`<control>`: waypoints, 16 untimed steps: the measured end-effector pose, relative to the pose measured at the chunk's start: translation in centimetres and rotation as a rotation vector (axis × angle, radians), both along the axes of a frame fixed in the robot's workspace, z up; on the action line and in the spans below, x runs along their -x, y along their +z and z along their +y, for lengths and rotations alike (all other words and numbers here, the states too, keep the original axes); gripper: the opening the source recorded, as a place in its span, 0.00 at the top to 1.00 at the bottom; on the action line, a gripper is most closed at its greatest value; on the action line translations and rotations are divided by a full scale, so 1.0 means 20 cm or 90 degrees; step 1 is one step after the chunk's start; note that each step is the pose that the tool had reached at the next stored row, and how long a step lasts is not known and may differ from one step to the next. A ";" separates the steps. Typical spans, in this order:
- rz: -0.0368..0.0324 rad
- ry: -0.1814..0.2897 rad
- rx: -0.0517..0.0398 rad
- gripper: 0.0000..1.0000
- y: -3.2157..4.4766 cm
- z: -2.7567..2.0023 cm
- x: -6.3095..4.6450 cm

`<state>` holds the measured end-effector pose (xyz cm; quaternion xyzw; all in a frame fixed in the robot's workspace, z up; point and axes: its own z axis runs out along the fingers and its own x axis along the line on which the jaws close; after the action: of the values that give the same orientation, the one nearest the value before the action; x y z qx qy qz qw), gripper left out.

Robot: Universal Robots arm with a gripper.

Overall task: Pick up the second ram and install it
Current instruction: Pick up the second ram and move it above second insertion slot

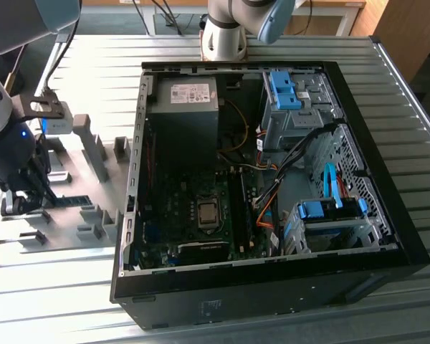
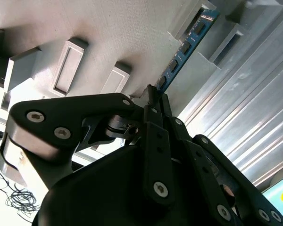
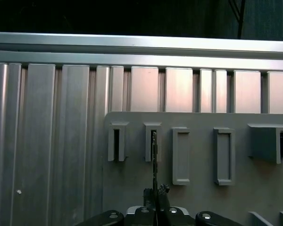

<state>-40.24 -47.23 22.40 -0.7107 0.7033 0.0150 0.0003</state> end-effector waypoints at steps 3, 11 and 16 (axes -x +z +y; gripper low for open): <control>0.0000 0.000 0.0000 0.86 0.006 0.000 0.00; 0.0001 0.000 0.0001 0.86 0.020 0.000 0.00; -0.0001 0.000 -0.0001 0.86 0.032 0.000 0.00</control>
<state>-40.24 -47.23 23.04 -0.7107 0.7033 0.0149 0.0004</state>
